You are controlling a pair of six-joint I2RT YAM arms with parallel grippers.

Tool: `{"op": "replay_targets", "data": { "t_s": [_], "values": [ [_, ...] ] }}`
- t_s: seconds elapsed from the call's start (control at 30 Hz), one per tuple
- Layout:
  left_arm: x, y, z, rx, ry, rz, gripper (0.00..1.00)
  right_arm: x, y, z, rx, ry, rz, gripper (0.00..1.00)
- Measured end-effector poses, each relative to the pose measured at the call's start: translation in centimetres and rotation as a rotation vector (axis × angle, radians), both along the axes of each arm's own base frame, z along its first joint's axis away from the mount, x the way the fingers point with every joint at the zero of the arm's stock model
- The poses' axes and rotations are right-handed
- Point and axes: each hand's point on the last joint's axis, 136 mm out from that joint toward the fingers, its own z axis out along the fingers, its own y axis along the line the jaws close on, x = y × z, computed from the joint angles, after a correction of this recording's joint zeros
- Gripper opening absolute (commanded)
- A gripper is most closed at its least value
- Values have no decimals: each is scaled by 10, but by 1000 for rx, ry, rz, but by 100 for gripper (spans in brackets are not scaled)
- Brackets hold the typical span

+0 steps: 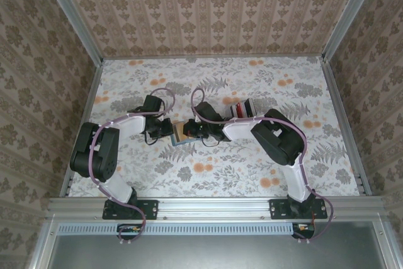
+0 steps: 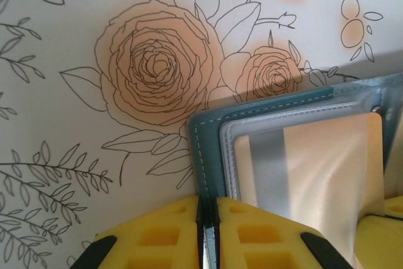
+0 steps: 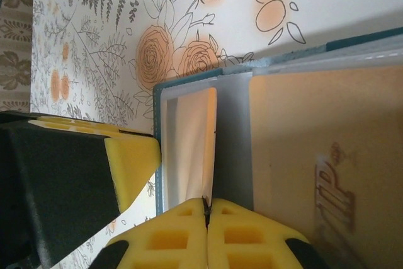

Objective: Put the credit cards into the card holder
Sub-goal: Insert the credit card into the card slot.

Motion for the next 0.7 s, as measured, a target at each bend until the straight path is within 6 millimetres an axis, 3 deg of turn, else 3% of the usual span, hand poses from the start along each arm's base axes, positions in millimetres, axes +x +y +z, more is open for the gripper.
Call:
{"op": "replay_targets", "data": {
  "t_s": [0.1, 0.2, 0.33, 0.53, 0.7],
  "values": [
    [0, 0, 0, 0, 0, 0, 14, 0, -1, -1, -22, -17, 6, 19],
    [0, 0, 0, -1, 0, -1, 14, -1, -1, 3, -46, -41, 22, 34],
    [0, -2, 0, -2, -3, -5, 14, -4, -9, 8, -111, -69, 41, 42],
    [0, -3, 0, -3, -3, -8, 14, -7, -26, 8, -202, -75, 63, 42],
    [0, -3, 0, -3, -2, -8, 14, -5, -33, 8, -242, -82, 84, 23]
  ]
}}
